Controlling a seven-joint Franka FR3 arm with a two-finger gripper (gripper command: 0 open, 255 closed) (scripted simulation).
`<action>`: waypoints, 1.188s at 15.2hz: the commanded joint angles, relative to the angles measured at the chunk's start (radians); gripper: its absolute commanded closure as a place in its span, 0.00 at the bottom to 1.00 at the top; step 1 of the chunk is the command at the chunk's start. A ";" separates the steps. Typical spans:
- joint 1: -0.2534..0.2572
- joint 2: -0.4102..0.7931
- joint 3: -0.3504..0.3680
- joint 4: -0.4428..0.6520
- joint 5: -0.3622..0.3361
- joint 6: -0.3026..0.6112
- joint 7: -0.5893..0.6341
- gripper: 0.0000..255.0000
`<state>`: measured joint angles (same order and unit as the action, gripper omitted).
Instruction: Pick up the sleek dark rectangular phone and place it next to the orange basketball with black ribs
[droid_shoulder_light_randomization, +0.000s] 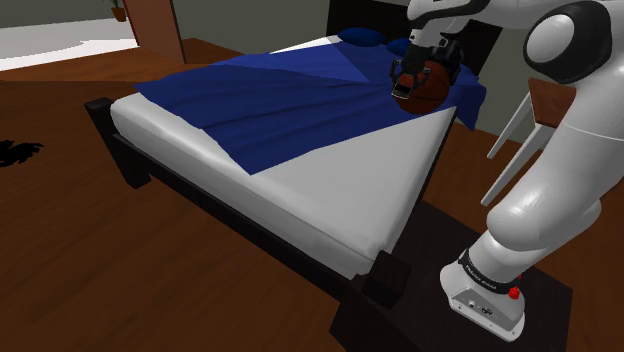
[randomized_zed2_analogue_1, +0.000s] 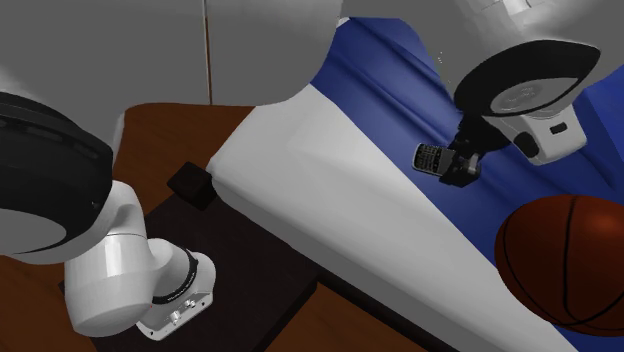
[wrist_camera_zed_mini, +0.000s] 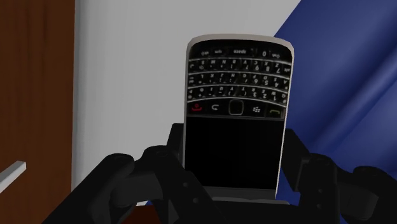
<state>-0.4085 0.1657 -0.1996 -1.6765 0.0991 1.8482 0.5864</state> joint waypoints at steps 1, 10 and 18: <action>0.001 0.003 0.001 -0.024 0.001 0.028 -0.001 1.00; 0.001 0.025 0.003 -0.117 0.010 0.142 -0.012 1.00; 0.000 0.058 0.006 -0.183 0.022 0.240 -0.024 1.00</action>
<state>-0.4076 0.2228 -0.1939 -1.8475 0.1200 2.0741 0.5647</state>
